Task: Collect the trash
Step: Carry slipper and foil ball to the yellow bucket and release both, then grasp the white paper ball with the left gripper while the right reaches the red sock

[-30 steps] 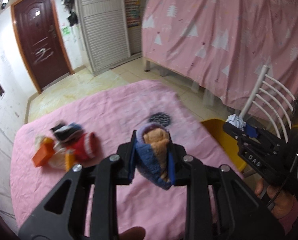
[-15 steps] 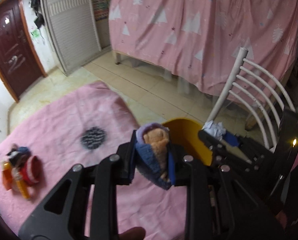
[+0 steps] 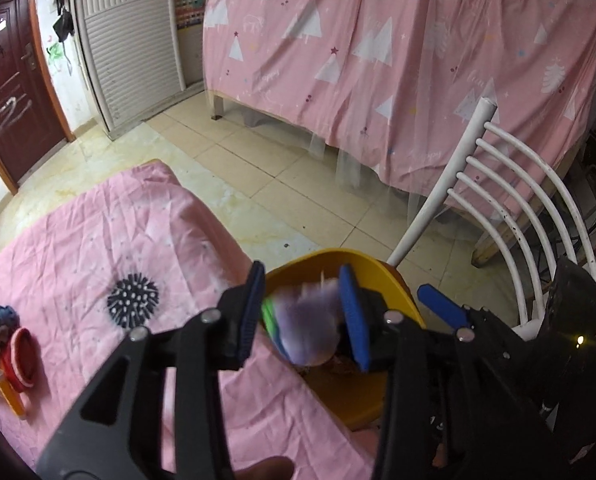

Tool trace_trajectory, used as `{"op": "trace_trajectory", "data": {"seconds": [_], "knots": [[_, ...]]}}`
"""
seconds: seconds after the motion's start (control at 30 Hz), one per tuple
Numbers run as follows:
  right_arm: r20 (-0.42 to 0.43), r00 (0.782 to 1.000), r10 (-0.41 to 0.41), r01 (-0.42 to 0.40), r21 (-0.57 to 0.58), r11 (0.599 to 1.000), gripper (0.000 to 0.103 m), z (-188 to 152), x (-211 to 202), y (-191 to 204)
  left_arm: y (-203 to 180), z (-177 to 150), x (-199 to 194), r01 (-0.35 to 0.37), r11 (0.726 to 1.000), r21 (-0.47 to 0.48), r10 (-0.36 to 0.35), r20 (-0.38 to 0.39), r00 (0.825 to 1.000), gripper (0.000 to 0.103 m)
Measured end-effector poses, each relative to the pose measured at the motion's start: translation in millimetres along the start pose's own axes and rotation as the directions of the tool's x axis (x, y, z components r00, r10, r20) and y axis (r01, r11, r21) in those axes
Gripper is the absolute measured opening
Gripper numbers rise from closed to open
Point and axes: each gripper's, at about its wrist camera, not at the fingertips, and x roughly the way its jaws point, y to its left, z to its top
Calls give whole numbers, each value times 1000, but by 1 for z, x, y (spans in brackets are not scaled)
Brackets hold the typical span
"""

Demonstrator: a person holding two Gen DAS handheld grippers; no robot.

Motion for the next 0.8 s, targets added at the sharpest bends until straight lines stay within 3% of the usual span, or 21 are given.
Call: {"op": "trace_trajectory", "data": {"seconds": [0.13,0.4,0.63,0.7,0.8], "knots": [[4,1000,1,-1,-2,1000,65,0,0,0,5,1,-7,8,1000,-14,-8,12,1000,43],[25,999,39,-38,-33,999,66,-1,-6,15,26,-3,-32,-7,999,-42,9,36,999,43],[48,996,69,-64,-100,993,68,-4,-22,48,66,-13,-71,-75,995,-59,79,86,993,44],[48,996,79,-73,-116,991,68,-6,-24,57,82,-18,-84,-100,993,-67,106,102,989,49],[32,996,83,-77,-145,986,70,-11,-23,72,106,-23,-100,-130,988,-80,139,123,983,50]]}}
